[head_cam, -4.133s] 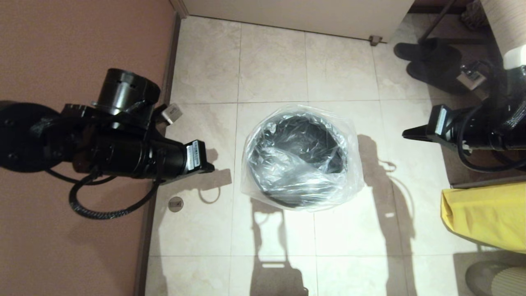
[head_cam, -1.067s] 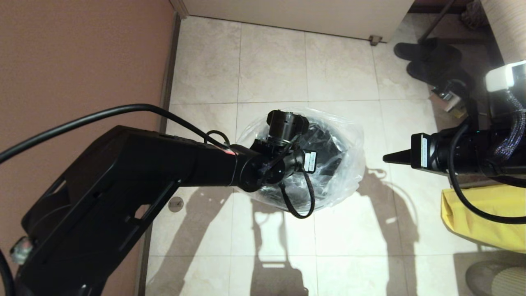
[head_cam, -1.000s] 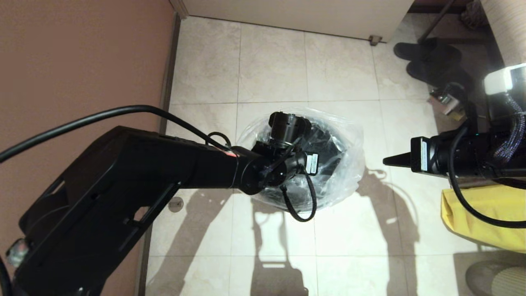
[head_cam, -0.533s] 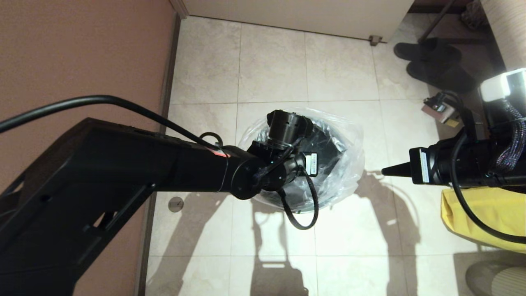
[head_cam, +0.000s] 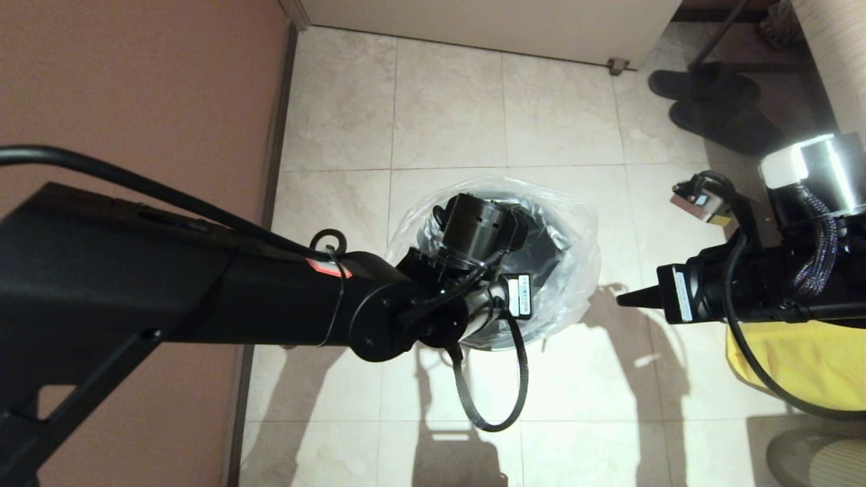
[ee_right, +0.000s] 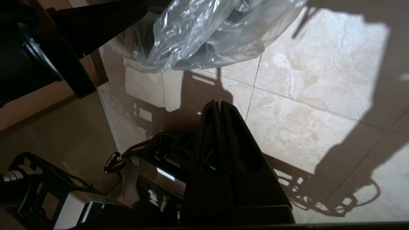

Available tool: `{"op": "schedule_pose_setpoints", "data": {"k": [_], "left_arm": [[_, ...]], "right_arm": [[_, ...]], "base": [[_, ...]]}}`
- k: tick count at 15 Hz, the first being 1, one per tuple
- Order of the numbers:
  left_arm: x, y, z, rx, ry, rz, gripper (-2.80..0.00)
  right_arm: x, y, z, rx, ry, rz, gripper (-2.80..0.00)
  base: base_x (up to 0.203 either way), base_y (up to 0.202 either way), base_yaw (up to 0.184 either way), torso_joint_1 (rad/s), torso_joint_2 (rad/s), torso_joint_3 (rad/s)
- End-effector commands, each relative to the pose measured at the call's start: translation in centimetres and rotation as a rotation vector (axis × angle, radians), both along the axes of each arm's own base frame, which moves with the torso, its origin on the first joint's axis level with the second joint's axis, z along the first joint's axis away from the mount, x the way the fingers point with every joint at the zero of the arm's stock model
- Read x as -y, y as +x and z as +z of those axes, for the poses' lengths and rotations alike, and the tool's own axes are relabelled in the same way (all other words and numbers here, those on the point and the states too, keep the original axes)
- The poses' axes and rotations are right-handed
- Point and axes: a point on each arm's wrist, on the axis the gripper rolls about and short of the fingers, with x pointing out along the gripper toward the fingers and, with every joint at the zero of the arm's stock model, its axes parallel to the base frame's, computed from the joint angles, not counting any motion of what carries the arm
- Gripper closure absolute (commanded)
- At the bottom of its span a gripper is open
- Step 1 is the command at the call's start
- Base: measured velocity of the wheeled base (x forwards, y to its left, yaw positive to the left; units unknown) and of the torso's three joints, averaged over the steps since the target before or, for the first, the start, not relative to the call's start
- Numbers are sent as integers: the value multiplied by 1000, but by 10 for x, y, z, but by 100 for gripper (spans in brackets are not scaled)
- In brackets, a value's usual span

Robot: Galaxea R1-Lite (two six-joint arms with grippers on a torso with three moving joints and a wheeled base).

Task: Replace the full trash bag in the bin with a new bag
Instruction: Put the new garbage bag on the trash can

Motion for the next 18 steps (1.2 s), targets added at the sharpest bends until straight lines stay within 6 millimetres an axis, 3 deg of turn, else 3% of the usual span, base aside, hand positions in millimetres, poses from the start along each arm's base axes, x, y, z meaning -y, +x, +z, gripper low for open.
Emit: {"op": "schedule_pose_setpoints", "data": {"k": [1,3,4,12,16,17,18], "left_arm": [[0,-9,3,-15,-5,-7,0],[-1,-11,-1,-42,11,-18,0],[-1,-13,-1,-48,17,-22,0],[4,-25,-8,-82,20,-60,0],[0,-27,-8,-85,23,-61,0],[0,-27,-8,-86,21,-62,0],[0,-28,-7,-87,17,-67,0]], "right_arm": [[-6,1,-11,-36,-17,23,0],[-11,0,-16,-41,-42,56,0],[-15,-1,-20,-48,-46,71,-280],[-47,22,-59,-53,8,90,-280],[-58,40,-79,-37,16,9,-280],[-59,39,-80,-36,15,10,0],[-61,38,-79,-34,17,14,0]], "base": [[0,0,0,0,0,0],[0,0,0,0,0,0],[0,0,0,0,0,0],[0,0,0,0,0,0],[0,0,0,0,0,0],[0,0,0,0,0,0],[0,0,0,0,0,0]]}}
